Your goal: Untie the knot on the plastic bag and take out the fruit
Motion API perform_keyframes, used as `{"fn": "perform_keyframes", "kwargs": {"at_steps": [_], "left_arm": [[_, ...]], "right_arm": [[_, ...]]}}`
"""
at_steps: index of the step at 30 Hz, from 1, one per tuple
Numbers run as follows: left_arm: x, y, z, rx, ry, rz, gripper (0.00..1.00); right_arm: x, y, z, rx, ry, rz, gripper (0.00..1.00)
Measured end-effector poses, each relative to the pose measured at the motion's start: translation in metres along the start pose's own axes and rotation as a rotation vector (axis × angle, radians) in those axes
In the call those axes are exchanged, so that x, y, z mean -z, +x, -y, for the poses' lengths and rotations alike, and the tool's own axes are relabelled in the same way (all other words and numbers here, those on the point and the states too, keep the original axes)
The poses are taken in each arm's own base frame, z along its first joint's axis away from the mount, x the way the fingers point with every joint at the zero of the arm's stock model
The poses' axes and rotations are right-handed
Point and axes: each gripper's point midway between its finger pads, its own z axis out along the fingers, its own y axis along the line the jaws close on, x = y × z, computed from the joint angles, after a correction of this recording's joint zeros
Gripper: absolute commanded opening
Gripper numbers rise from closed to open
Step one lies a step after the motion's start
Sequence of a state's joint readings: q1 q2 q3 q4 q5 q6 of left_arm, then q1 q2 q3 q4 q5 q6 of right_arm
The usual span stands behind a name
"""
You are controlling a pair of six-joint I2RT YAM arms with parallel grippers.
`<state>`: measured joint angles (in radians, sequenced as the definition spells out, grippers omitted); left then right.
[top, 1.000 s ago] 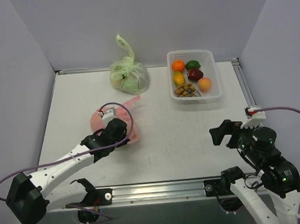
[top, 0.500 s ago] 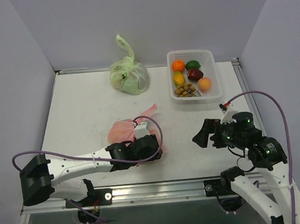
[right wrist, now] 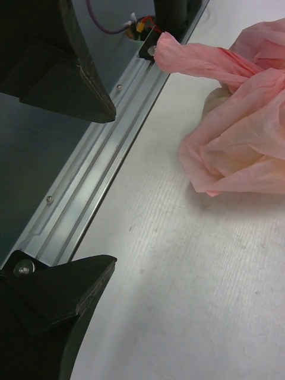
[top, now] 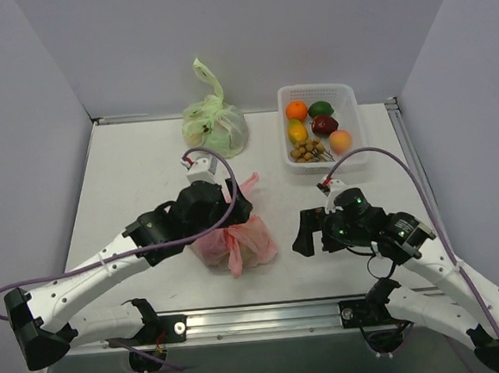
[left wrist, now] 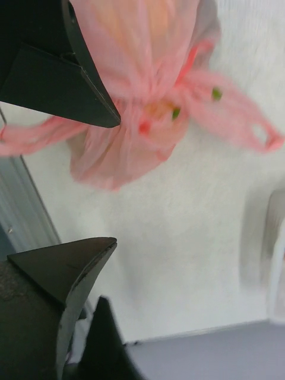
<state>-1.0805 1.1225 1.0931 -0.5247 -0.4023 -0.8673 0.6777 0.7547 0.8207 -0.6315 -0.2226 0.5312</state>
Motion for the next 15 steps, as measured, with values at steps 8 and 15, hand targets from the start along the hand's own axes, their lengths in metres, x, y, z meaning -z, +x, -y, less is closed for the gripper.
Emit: {"fn": "perform_keyframes", "kwargs": {"at_steps": [8, 15], "left_arm": [[-0.01, -0.029, -0.096, -0.097, -0.207, -0.065, 0.85], [-0.028, -0.003, -0.13, -0.287, -0.221, -0.231, 0.82]], "right_arm": [[-0.043, -0.009, -0.04, 0.184, 0.02, -0.09, 0.98], [-0.069, -0.025, -0.07, 0.311, 0.01, -0.096, 0.92]]}}
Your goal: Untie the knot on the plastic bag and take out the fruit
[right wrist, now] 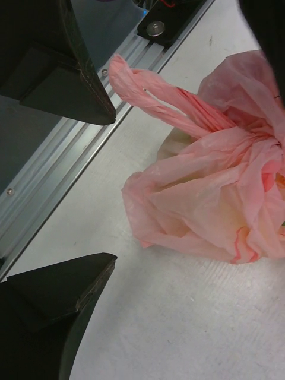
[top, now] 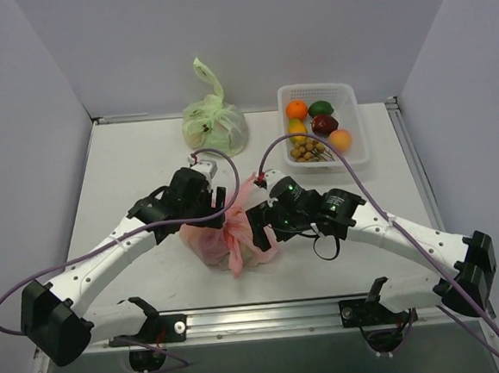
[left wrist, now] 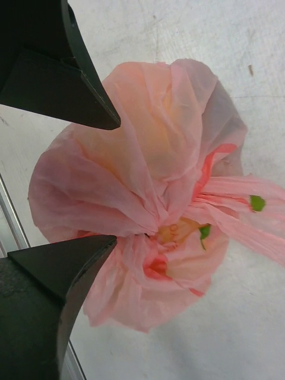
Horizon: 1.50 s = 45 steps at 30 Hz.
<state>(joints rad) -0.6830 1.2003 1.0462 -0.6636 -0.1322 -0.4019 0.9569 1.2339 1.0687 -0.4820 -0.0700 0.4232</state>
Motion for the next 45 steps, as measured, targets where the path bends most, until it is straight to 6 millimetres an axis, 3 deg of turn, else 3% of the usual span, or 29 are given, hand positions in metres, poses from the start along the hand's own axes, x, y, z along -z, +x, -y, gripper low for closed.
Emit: {"fn": "perform_keyframes", "kwargs": {"at_steps": [5, 8, 9, 12, 13, 16, 22, 28, 31, 32, 34, 35, 37, 41, 45], "left_arm": [[-0.023, 0.039, -0.009, -0.096, 0.01, -0.1, 0.77], [-0.033, 0.055, -0.01, -0.117, 0.034, -0.121, 0.66], [-0.036, 0.058, -0.009, -0.118, 0.048, -0.12, 0.55], [-0.041, 0.057, 0.001, -0.102, 0.124, -0.089, 0.41], [-0.041, 0.058, 0.004, -0.098, 0.146, -0.086, 0.27], [-0.041, 0.053, 0.011, -0.095, 0.19, -0.064, 0.01], [-0.036, 0.057, 0.019, -0.119, 0.254, -0.057, 0.0], [-0.03, 0.054, 0.02, -0.129, 0.275, -0.014, 0.0], [-0.029, 0.052, 0.018, -0.124, 0.274, 0.0, 0.0], [-0.03, 0.051, 0.016, -0.121, 0.271, 0.003, 0.0], [-0.03, 0.05, 0.014, -0.114, 0.267, 0.006, 0.0], [-0.031, 0.049, 0.013, -0.111, 0.266, 0.009, 0.0], [-0.031, 0.046, 0.01, -0.104, 0.258, 0.014, 0.0], [-0.034, 0.042, 0.0, -0.079, 0.214, 0.028, 0.0], [-0.034, 0.028, -0.021, -0.021, 0.138, 0.076, 0.0]], "right_arm": [[-0.013, -0.011, -0.003, 0.04, 0.006, 0.004, 0.89], [-0.021, -0.017, -0.004, 0.055, 0.006, 0.011, 0.88], [-0.024, -0.017, -0.004, 0.058, 0.008, 0.009, 0.88], [-0.031, -0.019, -0.005, 0.059, 0.009, 0.008, 0.85], [-0.034, -0.021, -0.006, 0.058, 0.006, 0.014, 0.84], [-0.043, -0.027, -0.009, 0.055, -0.005, 0.041, 0.79], [-0.065, -0.042, -0.016, 0.051, -0.023, 0.092, 0.71], [-0.088, -0.042, -0.017, 0.053, -0.02, 0.087, 0.62], [-0.097, -0.039, -0.016, 0.045, -0.019, 0.08, 0.45], [-0.099, -0.037, -0.016, 0.041, -0.019, 0.08, 0.3], [-0.102, -0.034, -0.015, 0.032, -0.019, 0.08, 0.15], [-0.104, -0.031, -0.013, 0.027, -0.019, 0.083, 0.0], [-0.105, -0.026, -0.01, 0.021, -0.011, 0.086, 0.0], [-0.089, -0.02, 0.007, -0.006, 0.015, 0.125, 0.0], [-0.047, -0.031, 0.039, -0.094, 0.063, 0.261, 0.0]]}}
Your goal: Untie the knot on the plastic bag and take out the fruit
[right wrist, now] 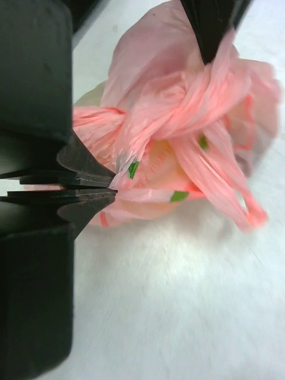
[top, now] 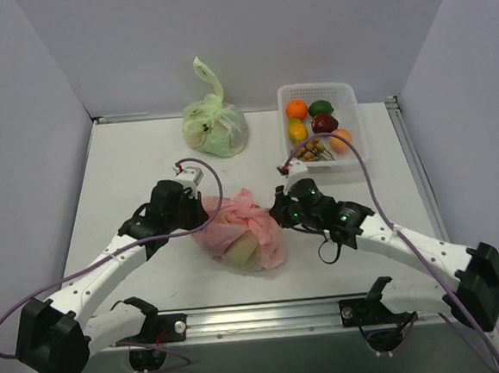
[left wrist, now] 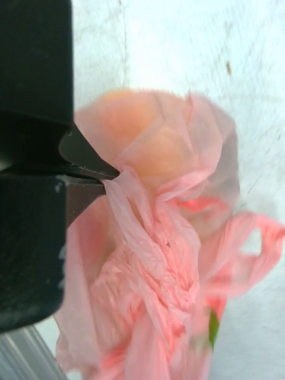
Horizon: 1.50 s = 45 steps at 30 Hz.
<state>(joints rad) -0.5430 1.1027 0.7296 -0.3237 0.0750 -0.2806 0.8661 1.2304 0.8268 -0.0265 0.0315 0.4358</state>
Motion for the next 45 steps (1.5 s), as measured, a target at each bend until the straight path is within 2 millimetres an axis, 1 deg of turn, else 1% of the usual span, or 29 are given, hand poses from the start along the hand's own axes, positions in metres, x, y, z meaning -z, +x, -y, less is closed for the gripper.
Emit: {"fn": "perform_keyframes", "kwargs": {"at_steps": [2, 4, 7, 9, 10, 12, 13, 14, 15, 16, 18, 21, 24, 25, 27, 30, 32, 35, 38, 39, 41, 42, 44, 45], "left_arm": [[0.003, -0.009, -0.012, 0.033, -0.043, 0.038, 0.0], [0.007, -0.017, -0.026, 0.068, -0.089, 0.072, 0.0], [0.01, -0.022, -0.039, 0.11, -0.134, 0.1, 0.0], [0.01, -0.021, -0.042, 0.121, -0.141, 0.106, 0.0], [0.01, -0.02, -0.043, 0.121, -0.14, 0.108, 0.0], [0.011, -0.018, -0.043, 0.121, -0.138, 0.109, 0.0], [0.011, -0.017, -0.043, 0.12, -0.138, 0.112, 0.0], [0.012, -0.017, -0.044, 0.12, -0.137, 0.115, 0.0], [0.012, -0.017, -0.044, 0.119, -0.133, 0.12, 0.0], [0.013, -0.017, -0.043, 0.117, -0.127, 0.125, 0.0], [0.015, -0.017, -0.04, 0.113, -0.106, 0.139, 0.0], [0.016, -0.019, -0.034, 0.103, -0.074, 0.157, 0.0], [0.017, -0.024, -0.03, 0.094, -0.052, 0.175, 0.0], [0.017, -0.024, -0.03, 0.091, -0.046, 0.176, 0.0], [0.017, -0.024, -0.028, 0.088, -0.04, 0.175, 0.0], [0.017, -0.024, -0.028, 0.084, -0.037, 0.175, 0.0], [0.017, -0.024, -0.028, 0.082, -0.037, 0.175, 0.0], [0.017, -0.024, -0.028, 0.08, -0.037, 0.174, 0.0], [0.017, -0.024, -0.028, 0.08, -0.038, 0.174, 0.0], [0.017, -0.024, -0.028, 0.08, -0.038, 0.174, 0.0], [0.017, -0.024, -0.029, 0.08, -0.039, 0.175, 0.0], [0.017, -0.024, -0.029, 0.08, -0.042, 0.175, 0.0], [0.017, -0.024, -0.031, 0.081, -0.052, 0.176, 0.0], [0.017, -0.024, -0.032, 0.082, -0.059, 0.176, 0.0]], "right_arm": [[0.02, -0.015, 0.02, -0.061, 0.044, 0.094, 0.0], [0.039, -0.025, 0.04, -0.128, 0.093, 0.182, 0.0], [0.058, -0.023, 0.06, -0.196, 0.135, 0.263, 0.0], [0.06, -0.015, 0.065, -0.211, 0.141, 0.261, 0.02], [0.059, -0.01, 0.064, -0.207, 0.137, 0.243, 0.13], [0.054, -0.001, 0.061, -0.193, 0.127, 0.2, 0.31], [0.051, 0.005, 0.06, -0.178, 0.13, 0.17, 0.54], [0.05, 0.012, 0.06, -0.16, 0.136, 0.138, 0.63], [0.049, 0.017, 0.059, -0.125, 0.138, 0.108, 0.7], [0.05, 0.018, 0.055, -0.088, 0.133, 0.084, 0.79], [0.056, 0.009, 0.041, -0.01, 0.106, 0.058, 0.82], [0.066, -0.027, 0.015, 0.103, 0.042, 0.086, 0.82], [0.071, -0.063, -0.007, 0.208, -0.013, 0.117, 0.82], [0.07, -0.071, -0.012, 0.241, -0.026, 0.119, 0.81], [0.064, -0.081, -0.022, 0.303, -0.056, 0.107, 0.79], [0.047, -0.078, -0.029, 0.379, -0.082, 0.045, 0.76], [0.033, -0.068, -0.031, 0.416, -0.096, -0.012, 0.74], [0.015, -0.047, -0.031, 0.453, -0.118, -0.106, 0.7], [0.005, -0.031, -0.027, 0.475, -0.123, -0.174, 0.51], [0.004, -0.028, -0.026, 0.48, -0.122, -0.188, 0.37], [0.004, -0.026, -0.024, 0.487, -0.12, -0.198, 0.24], [0.004, -0.027, -0.024, 0.489, -0.117, -0.196, 0.13], [0.006, -0.029, -0.022, 0.489, -0.109, -0.185, 0.03], [0.008, -0.032, -0.021, 0.488, -0.1, -0.175, 0.0]]}}
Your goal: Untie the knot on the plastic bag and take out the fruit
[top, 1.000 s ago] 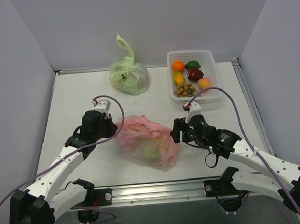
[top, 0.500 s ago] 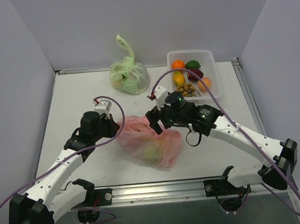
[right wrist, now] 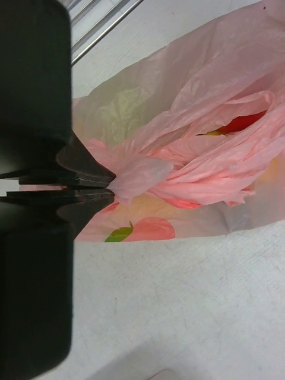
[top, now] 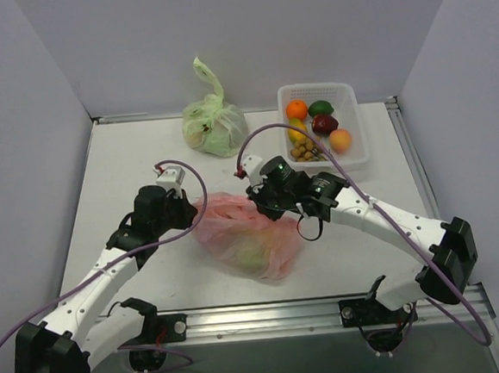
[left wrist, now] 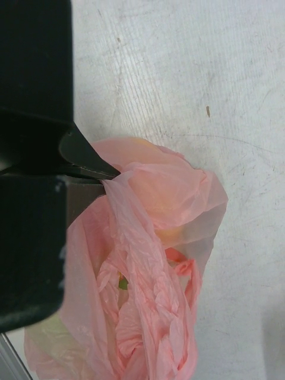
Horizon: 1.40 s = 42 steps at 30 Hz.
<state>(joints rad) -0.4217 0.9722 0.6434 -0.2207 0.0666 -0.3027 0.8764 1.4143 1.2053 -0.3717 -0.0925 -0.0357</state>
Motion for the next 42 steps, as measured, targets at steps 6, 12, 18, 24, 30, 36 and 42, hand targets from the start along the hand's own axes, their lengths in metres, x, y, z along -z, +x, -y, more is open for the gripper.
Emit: {"fn": "perform_keyframes", "kwargs": {"at_steps": [6, 12, 18, 24, 30, 36, 42], "left_arm": [[0.0, 0.0, -0.009, 0.01, -0.054, 0.003, 0.0], [0.004, -0.006, -0.022, 0.105, -0.125, 0.009, 0.0], [0.02, -0.028, -0.029, 0.33, -0.155, 0.09, 0.0], [0.042, -0.021, -0.022, 0.501, -0.098, 0.17, 0.09], [0.05, 0.026, -0.018, 0.512, -0.063, 0.071, 0.73], [0.075, 0.023, 0.002, 0.414, 0.014, 0.034, 0.97], [0.105, -0.02, 0.05, 0.16, 0.179, 0.079, 0.97]], "right_arm": [[0.041, -0.015, 0.026, -0.048, 0.104, 0.132, 0.0], [0.095, -0.039, 0.053, -0.156, 0.21, 0.377, 0.0], [0.104, -0.054, 0.066, -0.238, 0.269, 0.5, 0.0], [0.099, -0.046, 0.07, -0.307, 0.28, 0.565, 0.0], [0.069, -0.014, 0.041, -0.312, 0.128, 0.495, 0.0], [0.042, 0.034, 0.003, -0.321, 0.016, 0.379, 0.0], [0.058, 0.028, -0.003, -0.334, -0.006, 0.439, 0.0]]}}
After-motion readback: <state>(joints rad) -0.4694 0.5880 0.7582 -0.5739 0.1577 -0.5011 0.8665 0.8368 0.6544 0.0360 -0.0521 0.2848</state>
